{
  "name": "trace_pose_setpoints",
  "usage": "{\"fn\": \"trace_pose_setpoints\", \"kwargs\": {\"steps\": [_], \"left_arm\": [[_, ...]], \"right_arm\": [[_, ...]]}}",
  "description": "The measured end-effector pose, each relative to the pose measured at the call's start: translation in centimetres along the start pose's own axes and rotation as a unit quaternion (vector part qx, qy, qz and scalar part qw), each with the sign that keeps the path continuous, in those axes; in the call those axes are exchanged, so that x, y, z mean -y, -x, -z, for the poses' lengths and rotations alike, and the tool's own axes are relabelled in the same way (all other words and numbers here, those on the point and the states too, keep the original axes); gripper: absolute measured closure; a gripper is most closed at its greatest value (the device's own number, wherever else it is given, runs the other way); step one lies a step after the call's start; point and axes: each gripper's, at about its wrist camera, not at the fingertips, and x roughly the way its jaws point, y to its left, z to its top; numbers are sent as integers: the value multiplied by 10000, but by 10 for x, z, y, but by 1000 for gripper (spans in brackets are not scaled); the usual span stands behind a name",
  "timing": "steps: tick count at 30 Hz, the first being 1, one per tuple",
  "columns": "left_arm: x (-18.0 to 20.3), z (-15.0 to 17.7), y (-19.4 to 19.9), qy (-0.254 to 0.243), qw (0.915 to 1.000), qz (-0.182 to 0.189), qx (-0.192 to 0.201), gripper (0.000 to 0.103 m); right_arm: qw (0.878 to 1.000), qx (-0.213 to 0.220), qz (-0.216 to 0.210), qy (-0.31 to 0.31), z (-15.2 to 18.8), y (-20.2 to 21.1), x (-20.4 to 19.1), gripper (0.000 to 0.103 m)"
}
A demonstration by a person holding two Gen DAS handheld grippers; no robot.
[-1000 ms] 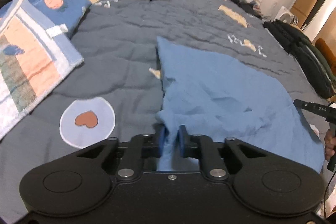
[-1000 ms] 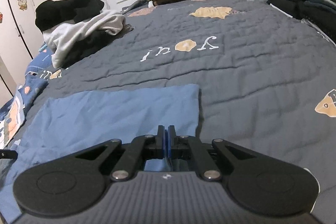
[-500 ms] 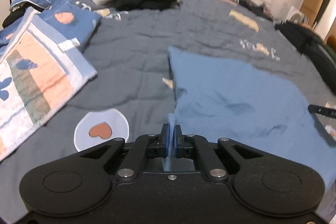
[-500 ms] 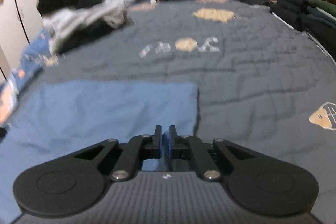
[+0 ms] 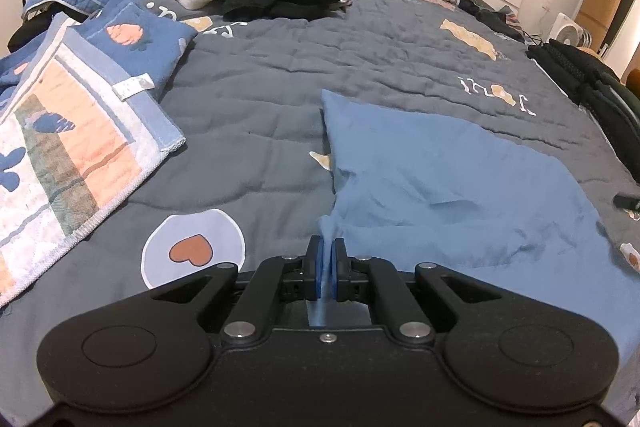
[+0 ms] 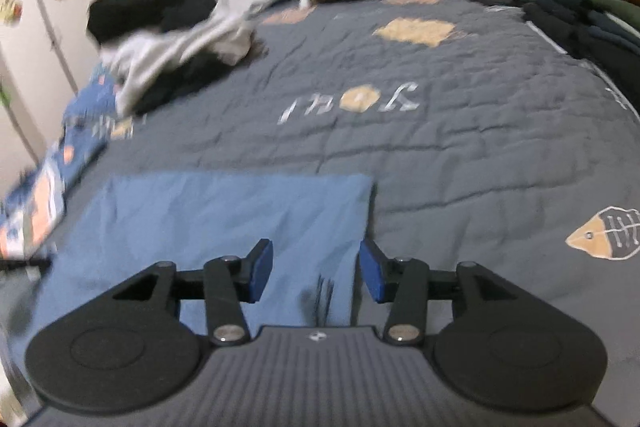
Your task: Fold clothes
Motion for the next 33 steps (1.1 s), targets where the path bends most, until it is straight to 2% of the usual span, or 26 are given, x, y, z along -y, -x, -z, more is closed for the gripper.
{"fn": "trace_pose_setpoints", "kwargs": {"steps": [7, 11, 17, 20, 22, 30, 33], "left_arm": [[1, 0, -2, -17, 10000, -7, -39, 98], [2, 0, -2, -21, 10000, -14, -46, 97], [1, -1, -3, -2, 10000, -20, -58, 97], [2, -1, -3, -10, 10000, -25, -58, 97], [2, -1, -3, -18, 10000, -26, -61, 97], [3, -1, -3, -24, 10000, -46, -77, 97], [3, -1, -4, -30, 9999, -59, -89, 97]], "right_arm": [[9972, -476, 227, 537, 20, -30, -13, 56], [9978, -483, 208, 397, 24, -31, -11, 56], [9953, -268, 299, 883, 19, -22, -25, 56], [9963, -275, 173, 794, 18, -22, -24, 56], [9967, -430, 120, 684, 20, -26, -21, 56], [9961, -728, 98, 486, 21, -36, -23, 56], [9970, -585, 67, 498, 23, -34, -20, 56]]}}
